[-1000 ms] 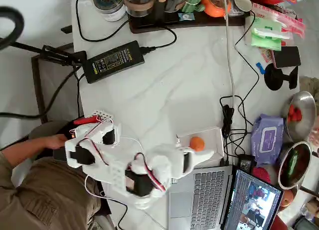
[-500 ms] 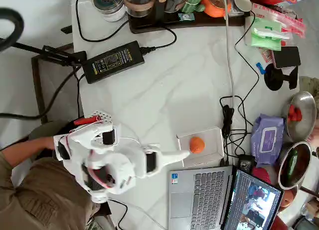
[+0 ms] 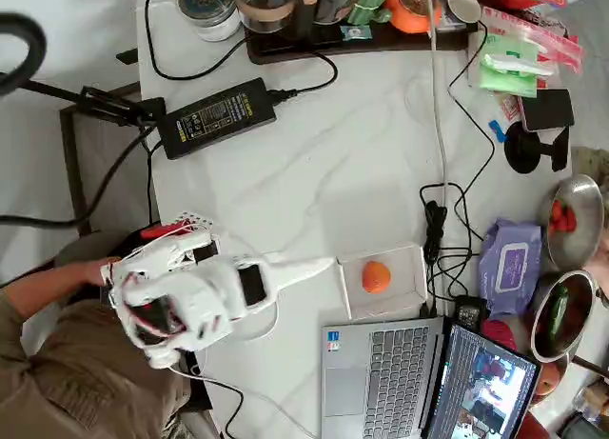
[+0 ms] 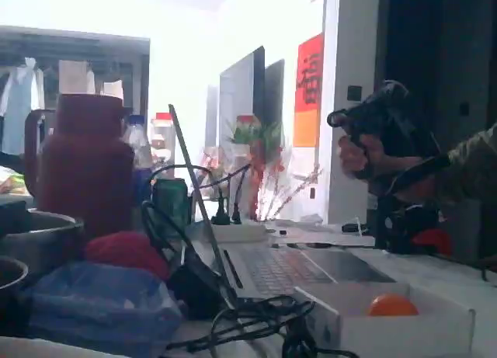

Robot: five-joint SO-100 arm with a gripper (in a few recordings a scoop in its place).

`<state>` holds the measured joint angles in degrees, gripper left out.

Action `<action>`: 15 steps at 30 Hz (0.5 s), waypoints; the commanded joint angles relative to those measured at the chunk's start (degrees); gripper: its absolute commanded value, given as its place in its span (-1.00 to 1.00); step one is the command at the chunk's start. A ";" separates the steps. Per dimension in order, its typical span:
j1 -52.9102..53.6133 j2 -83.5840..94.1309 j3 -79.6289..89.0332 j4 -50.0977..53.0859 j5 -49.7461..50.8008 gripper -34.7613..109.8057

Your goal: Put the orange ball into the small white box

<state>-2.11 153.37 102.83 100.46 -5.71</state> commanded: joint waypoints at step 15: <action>-0.26 1.32 21.62 -20.21 -0.79 0.00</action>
<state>-2.20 153.37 122.78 82.53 -5.71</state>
